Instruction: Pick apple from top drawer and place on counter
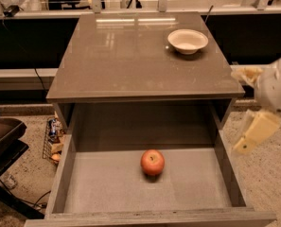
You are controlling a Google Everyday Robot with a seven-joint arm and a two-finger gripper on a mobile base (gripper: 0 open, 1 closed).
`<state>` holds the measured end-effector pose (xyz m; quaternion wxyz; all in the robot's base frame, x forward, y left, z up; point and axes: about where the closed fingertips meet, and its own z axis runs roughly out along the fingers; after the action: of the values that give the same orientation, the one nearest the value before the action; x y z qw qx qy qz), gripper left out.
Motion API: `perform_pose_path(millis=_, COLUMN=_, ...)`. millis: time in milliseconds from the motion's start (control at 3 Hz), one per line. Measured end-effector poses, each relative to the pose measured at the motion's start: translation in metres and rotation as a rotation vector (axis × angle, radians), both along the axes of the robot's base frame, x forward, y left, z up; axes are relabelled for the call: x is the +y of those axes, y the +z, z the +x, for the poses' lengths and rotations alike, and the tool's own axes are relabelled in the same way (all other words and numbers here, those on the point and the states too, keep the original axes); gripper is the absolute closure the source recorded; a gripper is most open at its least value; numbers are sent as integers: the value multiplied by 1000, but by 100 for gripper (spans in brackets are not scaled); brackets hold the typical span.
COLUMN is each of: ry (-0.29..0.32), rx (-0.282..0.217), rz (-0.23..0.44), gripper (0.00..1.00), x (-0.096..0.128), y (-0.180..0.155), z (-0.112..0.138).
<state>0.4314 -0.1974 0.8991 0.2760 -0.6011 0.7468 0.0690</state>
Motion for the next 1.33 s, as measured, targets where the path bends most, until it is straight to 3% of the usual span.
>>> perform_pose_path(millis=333, ry=26, rx=-20, rz=171, gripper=0, x=23, y=-66, z=-15)
perform_pose_path(millis=667, ry=19, rx=-42, rz=327, gripper=0, x=59, y=-109, z=-22)
perform_pose_path(millis=1000, ry=13, rx=-65, rz=361, gripper=0, x=71, y=-109, z=-19)
perform_pose_path(millis=1333, ry=15, rx=-62, rz=355, gripper=0, x=70, y=-108, z=-19)
